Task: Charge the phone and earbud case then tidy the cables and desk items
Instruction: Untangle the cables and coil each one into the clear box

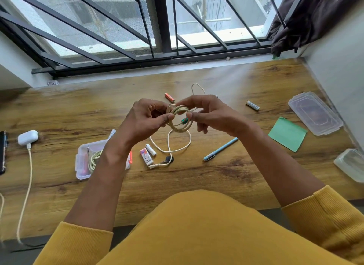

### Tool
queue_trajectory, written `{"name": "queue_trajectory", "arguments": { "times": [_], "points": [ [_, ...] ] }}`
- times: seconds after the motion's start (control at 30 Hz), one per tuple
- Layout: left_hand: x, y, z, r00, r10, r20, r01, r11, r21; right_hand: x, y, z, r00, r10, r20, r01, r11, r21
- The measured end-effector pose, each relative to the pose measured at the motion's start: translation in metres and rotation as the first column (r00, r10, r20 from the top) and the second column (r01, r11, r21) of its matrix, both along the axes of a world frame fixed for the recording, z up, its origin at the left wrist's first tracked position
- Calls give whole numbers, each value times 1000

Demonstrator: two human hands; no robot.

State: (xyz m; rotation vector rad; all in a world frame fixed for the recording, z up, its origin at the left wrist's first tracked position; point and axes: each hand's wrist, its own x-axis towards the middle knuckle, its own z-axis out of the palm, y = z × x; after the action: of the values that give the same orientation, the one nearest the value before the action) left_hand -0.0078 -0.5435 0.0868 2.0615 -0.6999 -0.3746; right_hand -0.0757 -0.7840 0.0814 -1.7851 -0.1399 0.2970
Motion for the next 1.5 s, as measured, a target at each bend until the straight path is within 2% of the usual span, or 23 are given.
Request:
{"name": "queue_trajectory", "arguments": {
  "times": [0.1,0.23,0.33,0.5,0.6,0.73,0.87,1.0,1.2,1.5],
  "points": [
    [-2,-1,-1,998,55,32,-56,998,28,1,5,0,995,-67,72,74,993,-92],
    [-5,-5,-3,986,151,66,-153,988,16,1,8,-2,991,-113,78,117,992,-43],
    [-10,-10,-4,966,244,91,-235,967,-95,0,12,-3,989,-150,-3,150,987,64],
    [-19,-22,-6,904,421,78,-383,876,-292,-2,20,-6,970,-227,-88,241,948,210],
    [-27,-30,-9,888,453,78,-405,851,-333,-2,26,-9,939,-326,-108,344,893,289],
    [-36,-41,-9,903,399,158,-342,892,-296,-4,32,-14,868,-458,-192,495,772,398],
    [-35,-43,-8,882,427,200,-357,882,-308,-5,32,-13,884,-411,-221,467,781,415],
    [-33,-39,-9,888,422,185,-354,882,-312,-5,31,-10,910,-405,-93,415,875,248],
    [-32,-36,-7,900,399,177,-332,889,-316,-4,35,-3,898,-418,138,402,907,129],
    [-28,-29,-5,925,327,194,-259,916,-307,-5,34,1,895,-403,191,362,906,219]
  ]
}}
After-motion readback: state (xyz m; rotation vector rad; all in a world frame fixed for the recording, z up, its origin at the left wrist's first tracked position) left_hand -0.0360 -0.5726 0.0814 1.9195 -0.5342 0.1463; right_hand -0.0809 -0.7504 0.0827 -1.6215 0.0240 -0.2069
